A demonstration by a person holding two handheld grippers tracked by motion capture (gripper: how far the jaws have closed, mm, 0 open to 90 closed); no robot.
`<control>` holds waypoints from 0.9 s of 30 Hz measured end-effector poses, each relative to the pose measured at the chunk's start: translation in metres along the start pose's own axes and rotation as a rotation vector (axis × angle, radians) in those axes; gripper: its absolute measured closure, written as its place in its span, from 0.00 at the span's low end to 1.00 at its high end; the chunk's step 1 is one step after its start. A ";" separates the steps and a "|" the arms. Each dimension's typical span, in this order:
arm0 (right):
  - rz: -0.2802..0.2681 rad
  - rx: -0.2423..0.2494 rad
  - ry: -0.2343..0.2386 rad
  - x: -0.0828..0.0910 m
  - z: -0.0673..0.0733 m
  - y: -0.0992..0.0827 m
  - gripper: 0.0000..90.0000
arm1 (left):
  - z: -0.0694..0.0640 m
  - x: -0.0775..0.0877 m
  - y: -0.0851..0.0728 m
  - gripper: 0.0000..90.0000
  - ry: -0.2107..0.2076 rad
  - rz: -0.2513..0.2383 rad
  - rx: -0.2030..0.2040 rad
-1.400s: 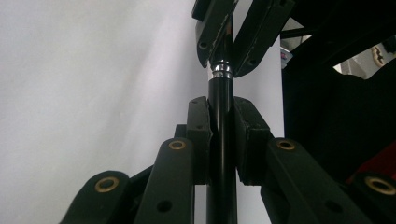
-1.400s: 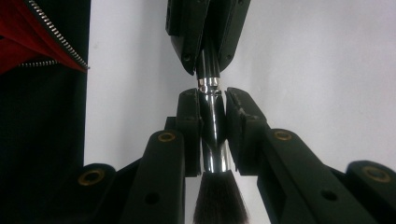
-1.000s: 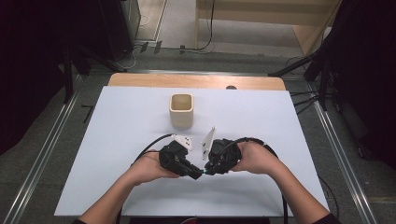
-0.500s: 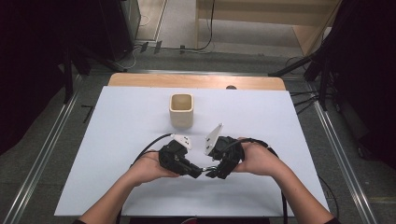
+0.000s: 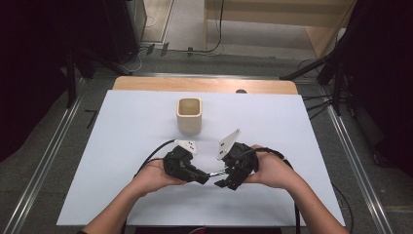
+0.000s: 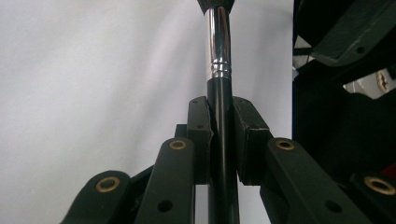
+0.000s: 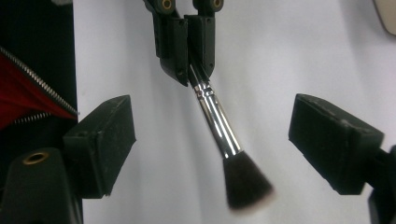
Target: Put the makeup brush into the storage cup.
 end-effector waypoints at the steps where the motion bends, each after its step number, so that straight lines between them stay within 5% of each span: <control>1: -0.013 -0.010 0.007 0.001 0.000 0.000 0.18 | 0.001 0.000 0.000 0.88 0.010 -0.003 0.004; 13: -0.064 -0.074 -0.074 0.012 0.003 -0.004 0.21 | 0.001 0.008 -0.002 0.88 0.083 -0.106 0.073; 19: -0.069 -0.053 -0.062 0.012 0.013 -0.006 0.22 | 0.006 0.013 -0.006 0.88 0.118 -0.153 0.116; 27: -0.073 -0.109 -0.081 0.009 0.017 -0.016 0.23 | 0.008 0.019 -0.011 0.88 0.157 -0.216 0.157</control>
Point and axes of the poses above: each handheld gripper's, and its own axes: x roughly backward along the jaws, y roughly out of its top, z roughly to its left, the point moved 3 cm from there along -x, roughly forward along the jaws, and after that the axes turned 2 degrees about -y, right-handed, at the moved point
